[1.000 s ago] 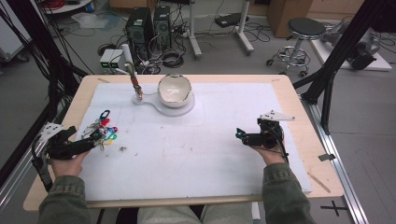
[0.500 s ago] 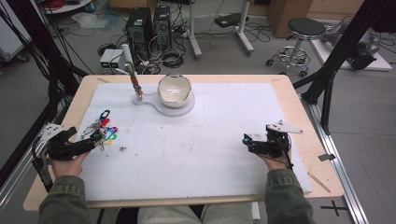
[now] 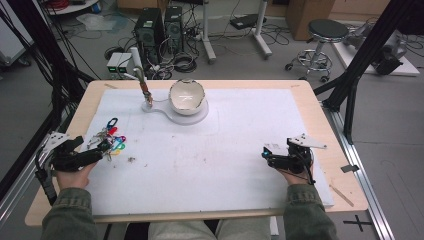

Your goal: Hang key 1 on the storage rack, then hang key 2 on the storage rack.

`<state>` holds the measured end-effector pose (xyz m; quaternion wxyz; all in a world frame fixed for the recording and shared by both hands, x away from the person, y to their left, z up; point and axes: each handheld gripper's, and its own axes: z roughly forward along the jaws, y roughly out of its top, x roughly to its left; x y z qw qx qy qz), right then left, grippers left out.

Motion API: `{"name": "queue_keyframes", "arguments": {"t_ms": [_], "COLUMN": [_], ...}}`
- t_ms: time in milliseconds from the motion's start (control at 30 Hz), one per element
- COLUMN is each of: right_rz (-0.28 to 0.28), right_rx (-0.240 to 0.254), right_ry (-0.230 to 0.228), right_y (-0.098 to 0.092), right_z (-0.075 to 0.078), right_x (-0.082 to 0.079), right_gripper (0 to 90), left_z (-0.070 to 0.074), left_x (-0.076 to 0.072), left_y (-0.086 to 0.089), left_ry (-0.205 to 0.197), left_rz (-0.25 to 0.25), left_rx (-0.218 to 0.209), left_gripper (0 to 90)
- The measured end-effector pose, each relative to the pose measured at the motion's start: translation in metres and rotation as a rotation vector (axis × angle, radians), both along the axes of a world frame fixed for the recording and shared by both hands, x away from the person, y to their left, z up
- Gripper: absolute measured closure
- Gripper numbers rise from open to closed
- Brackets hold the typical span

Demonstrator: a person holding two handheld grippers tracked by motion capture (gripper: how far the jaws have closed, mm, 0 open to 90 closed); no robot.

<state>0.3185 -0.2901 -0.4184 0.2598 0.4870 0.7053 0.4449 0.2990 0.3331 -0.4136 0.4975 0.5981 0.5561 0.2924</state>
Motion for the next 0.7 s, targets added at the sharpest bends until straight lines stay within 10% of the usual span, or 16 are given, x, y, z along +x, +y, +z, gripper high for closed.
{"name": "queue_keyframes", "arguments": {"t_ms": [700], "right_rz": [-0.073], "right_rx": [0.027], "right_ry": [-0.087], "right_y": [-0.018], "right_z": [0.006], "right_x": [-0.012], "right_gripper": [1.5], "left_z": [0.002], "left_x": [0.021], "left_y": [-0.002], "left_ry": [0.049], "left_rz": [0.008], "left_rx": [0.033], "left_gripper": [1.7]}}
